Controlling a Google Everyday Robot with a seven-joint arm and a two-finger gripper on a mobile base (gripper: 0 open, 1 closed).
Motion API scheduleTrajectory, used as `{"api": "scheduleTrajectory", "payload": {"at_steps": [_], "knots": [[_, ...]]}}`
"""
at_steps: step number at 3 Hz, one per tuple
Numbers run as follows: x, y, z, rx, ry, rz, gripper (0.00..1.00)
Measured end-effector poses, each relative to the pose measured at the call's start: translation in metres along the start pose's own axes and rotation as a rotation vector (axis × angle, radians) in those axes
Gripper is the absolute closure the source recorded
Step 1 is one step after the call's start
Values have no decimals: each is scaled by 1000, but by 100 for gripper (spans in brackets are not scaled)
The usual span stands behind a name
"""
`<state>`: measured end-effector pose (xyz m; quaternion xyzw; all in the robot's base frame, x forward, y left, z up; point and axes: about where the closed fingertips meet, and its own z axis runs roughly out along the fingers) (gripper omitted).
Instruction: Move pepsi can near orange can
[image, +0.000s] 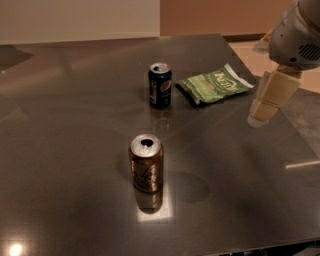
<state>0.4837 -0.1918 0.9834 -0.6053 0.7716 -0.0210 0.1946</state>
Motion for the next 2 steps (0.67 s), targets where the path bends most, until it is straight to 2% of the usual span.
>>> {"api": "scheduleTrajectory", "payload": {"at_steps": [2], "knots": [[-74,-63,47,11,-128,26,0]]}}
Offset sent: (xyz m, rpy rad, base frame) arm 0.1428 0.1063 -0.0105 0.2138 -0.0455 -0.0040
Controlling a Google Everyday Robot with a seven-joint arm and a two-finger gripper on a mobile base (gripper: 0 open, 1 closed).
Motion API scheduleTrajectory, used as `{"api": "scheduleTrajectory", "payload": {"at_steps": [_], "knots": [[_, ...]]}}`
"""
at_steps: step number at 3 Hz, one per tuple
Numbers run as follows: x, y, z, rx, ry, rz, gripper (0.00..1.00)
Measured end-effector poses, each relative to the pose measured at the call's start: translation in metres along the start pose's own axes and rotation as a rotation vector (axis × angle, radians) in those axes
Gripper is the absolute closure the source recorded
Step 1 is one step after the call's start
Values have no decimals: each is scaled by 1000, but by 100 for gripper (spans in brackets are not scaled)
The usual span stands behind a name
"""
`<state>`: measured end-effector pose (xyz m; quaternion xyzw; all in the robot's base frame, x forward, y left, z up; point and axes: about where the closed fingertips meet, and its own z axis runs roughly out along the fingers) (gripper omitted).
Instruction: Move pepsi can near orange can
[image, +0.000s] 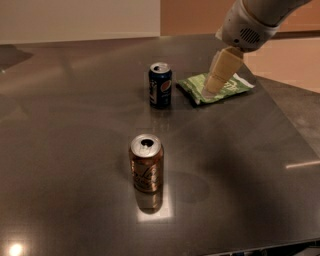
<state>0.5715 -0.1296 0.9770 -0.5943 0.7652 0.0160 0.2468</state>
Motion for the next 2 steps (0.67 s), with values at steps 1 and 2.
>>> {"api": "scheduleTrajectory", "payload": {"at_steps": [1,2], "knots": [[-37,-13,35,-28,-50,14,0],[-64,-17,70,-75,-65,17,0]]}}
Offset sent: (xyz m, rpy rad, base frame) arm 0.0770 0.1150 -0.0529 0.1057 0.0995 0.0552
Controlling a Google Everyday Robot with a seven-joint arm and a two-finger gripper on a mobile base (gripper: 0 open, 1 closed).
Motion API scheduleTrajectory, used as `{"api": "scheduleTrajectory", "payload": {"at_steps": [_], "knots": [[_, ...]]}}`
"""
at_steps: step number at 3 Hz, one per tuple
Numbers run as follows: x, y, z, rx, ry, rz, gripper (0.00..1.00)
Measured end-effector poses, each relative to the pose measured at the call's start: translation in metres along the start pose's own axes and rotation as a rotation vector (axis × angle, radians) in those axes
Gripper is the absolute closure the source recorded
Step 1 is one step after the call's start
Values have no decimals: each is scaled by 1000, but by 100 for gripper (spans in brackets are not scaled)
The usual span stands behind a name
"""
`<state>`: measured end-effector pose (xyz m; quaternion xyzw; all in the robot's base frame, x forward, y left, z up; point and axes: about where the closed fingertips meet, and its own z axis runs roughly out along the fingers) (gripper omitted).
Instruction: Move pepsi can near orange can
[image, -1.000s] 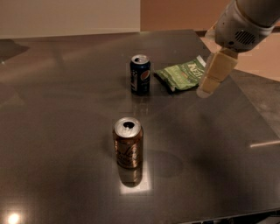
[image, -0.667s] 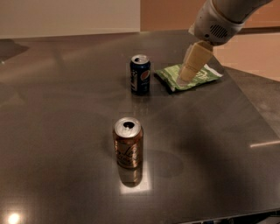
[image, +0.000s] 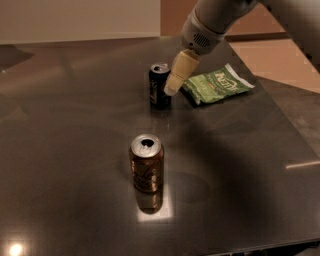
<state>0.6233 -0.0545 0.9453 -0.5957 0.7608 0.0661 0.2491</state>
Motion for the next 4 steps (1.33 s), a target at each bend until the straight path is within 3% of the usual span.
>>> {"api": "scheduleTrajectory", "payload": {"at_steps": [2,3,4], "knots": [[-11,-5,46,-84,-4,42,0],[-12,-8,56,-101,-4,50,0],[-16,-9,61,-118,-14,51,16]]}}
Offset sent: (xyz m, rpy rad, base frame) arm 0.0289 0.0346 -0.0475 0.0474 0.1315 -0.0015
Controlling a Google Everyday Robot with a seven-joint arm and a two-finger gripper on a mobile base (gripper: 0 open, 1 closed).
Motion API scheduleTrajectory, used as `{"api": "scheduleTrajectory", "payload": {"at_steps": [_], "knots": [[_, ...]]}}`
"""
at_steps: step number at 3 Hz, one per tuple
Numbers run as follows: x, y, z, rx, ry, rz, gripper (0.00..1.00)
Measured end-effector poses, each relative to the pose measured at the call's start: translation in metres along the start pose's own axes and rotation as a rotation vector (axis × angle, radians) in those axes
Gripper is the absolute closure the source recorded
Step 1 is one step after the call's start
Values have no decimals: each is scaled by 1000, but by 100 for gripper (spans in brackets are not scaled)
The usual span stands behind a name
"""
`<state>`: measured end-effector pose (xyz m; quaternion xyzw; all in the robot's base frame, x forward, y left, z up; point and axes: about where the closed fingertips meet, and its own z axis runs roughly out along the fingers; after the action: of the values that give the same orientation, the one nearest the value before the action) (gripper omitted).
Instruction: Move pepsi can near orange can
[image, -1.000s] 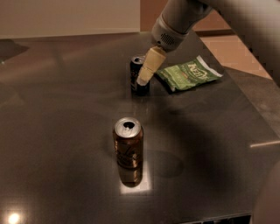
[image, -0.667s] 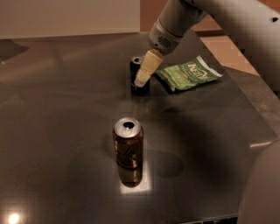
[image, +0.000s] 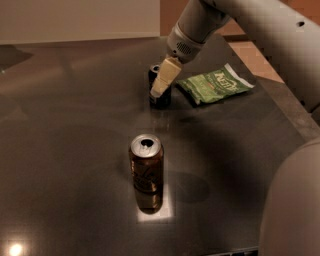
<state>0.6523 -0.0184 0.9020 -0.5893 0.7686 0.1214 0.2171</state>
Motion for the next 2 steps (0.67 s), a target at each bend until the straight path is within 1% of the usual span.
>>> {"api": "scheduleTrajectory", "payload": {"at_steps": [1,2], "knots": [[-2,2,0,-12,-12,-5,39],[-6,10,-3,-36,-34,-23,62]]}}
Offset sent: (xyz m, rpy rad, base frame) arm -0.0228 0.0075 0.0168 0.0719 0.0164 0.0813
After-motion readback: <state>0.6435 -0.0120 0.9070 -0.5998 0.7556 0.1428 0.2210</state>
